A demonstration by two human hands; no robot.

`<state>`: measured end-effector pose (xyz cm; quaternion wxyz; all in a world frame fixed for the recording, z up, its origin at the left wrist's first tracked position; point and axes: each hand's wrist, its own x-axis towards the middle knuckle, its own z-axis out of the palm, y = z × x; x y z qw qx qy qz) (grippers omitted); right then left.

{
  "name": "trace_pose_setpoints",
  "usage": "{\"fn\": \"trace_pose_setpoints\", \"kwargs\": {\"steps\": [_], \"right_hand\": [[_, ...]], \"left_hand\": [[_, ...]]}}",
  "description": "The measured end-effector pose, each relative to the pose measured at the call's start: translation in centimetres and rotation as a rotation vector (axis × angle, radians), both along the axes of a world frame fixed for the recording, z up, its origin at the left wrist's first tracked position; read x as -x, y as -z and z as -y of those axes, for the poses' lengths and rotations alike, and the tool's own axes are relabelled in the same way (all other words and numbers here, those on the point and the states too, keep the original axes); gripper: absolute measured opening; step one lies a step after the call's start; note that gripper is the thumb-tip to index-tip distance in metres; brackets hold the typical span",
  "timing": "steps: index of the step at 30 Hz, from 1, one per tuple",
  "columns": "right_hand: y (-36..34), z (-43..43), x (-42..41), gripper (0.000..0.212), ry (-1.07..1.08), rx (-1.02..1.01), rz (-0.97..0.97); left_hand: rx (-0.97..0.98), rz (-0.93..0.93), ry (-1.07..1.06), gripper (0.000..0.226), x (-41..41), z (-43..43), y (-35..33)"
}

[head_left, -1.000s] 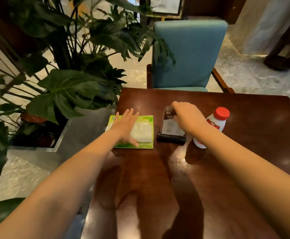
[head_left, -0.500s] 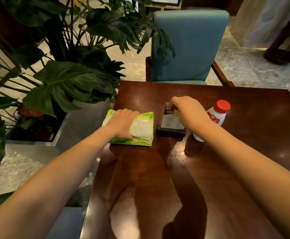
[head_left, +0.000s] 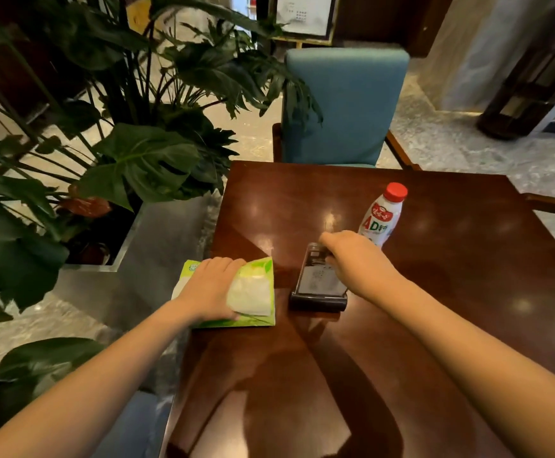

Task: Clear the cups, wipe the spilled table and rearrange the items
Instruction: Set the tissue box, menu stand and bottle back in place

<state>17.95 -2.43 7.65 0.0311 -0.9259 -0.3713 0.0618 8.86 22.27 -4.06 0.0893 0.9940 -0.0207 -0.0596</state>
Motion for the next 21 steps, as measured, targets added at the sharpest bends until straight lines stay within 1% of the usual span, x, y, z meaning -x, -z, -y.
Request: {"fn": "trace_pose_setpoints", "kwargs": {"steps": [5,9,12,15,17,19,21], "right_hand": [[0.2,0.6,2.6,0.015,0.0,0.035,0.049],[0.8,1.5,4.1,0.017,-0.002,0.071,0.036],[1.2,2.2,4.9,0.017,0.009,0.054,0.022],[1.5,2.7,5.3,0.017,0.03,0.03,0.017],[1.6,2.9,5.4,0.017,0.054,0.026,-0.007],[1.5,2.9,5.3,0.018,0.078,0.036,-0.046],[1.2,3.0,5.0,0.023,0.087,0.041,-0.115]], "left_hand": [[0.006,-0.012,-0.015,0.102,1.6,1.0,0.5],[-0.012,-0.023,0.007,0.104,2.6,1.7,0.9],[-0.039,-0.006,0.017,0.106,3.1,1.9,1.1],[-0.049,-0.01,0.0,0.115,3.6,2.0,1.2],[-0.082,-0.044,0.002,0.123,3.7,2.1,1.2],[-0.111,-0.116,0.009,0.132,3.5,2.4,1.2],[-0.096,-0.186,0.029,0.135,3.3,2.7,1.0]]}}
